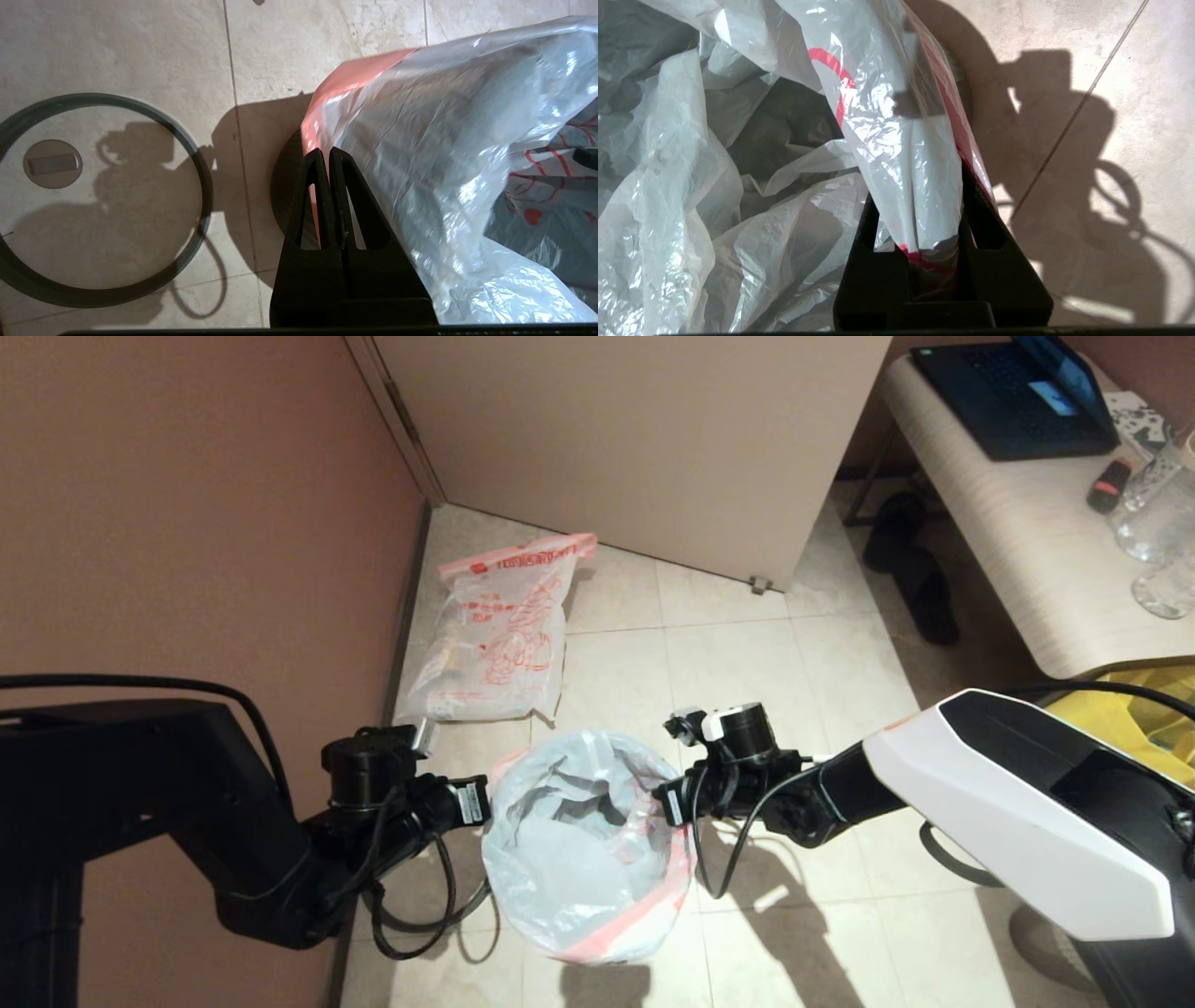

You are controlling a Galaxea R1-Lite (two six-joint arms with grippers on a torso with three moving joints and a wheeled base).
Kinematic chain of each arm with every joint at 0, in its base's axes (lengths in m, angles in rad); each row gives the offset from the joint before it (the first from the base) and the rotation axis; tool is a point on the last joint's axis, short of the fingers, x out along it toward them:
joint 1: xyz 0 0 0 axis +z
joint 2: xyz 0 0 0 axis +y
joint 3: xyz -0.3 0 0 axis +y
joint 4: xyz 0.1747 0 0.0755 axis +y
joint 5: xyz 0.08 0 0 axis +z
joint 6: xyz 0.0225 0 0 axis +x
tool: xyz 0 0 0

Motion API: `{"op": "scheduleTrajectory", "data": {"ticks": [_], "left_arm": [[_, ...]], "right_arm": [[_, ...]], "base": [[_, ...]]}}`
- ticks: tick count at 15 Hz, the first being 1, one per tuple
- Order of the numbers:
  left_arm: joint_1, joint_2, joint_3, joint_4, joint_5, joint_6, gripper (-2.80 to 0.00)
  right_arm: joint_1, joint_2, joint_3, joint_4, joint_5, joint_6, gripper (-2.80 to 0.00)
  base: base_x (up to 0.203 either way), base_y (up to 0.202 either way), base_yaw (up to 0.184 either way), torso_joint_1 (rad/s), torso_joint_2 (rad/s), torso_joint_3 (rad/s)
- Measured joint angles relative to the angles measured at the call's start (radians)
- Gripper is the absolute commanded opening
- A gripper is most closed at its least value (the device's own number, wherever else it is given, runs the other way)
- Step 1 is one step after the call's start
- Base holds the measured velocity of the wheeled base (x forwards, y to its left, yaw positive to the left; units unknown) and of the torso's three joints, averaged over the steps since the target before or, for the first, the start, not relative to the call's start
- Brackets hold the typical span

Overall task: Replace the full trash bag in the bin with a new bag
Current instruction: Put the new garbage bag on the trash can

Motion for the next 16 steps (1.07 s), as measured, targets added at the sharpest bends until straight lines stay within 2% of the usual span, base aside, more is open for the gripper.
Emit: {"op": "scheduleTrajectory", "data": {"ticks": [2, 3, 6, 12, 13, 16], "left_arm": [[-0.004, 0.009, 0.002, -0.001, 0.000, -0.001, -2.80], [-0.007, 0.011, 0.004, -0.002, 0.000, -0.001, -2.80], [-0.011, 0.016, 0.004, -0.001, 0.000, -0.001, -2.80], [-0.013, 0.040, -0.013, 0.000, -0.001, 0.001, -2.80], [-0.017, 0.049, -0.017, 0.000, -0.001, 0.001, -2.80], [-0.043, 0.084, -0.032, -0.003, 0.000, 0.000, -2.80]], "right_arm": [[-0.009, 0.015, -0.003, -0.021, -0.040, -0.046, -2.80], [-0.010, 0.023, -0.004, -0.031, -0.067, -0.073, 0.00], [0.003, 0.042, -0.006, -0.097, -0.120, -0.099, 0.00], [0.002, -0.047, 0.044, -0.076, -0.139, -0.074, 0.00], [0.004, -0.071, 0.055, -0.045, -0.141, -0.052, -2.80], [0.027, -0.163, 0.101, 0.089, -0.147, 0.010, -2.80]], "base": [[0.000, 0.000, 0.000, 0.000, 0.00, 0.000], [0.000, 0.000, 0.000, 0.000, 0.00, 0.000], [0.000, 0.000, 0.000, 0.000, 0.00, 0.000], [0.000, 0.000, 0.000, 0.000, 0.00, 0.000], [0.000, 0.000, 0.000, 0.000, 0.00, 0.000], [0.000, 0.000, 0.000, 0.000, 0.00, 0.000]]}}
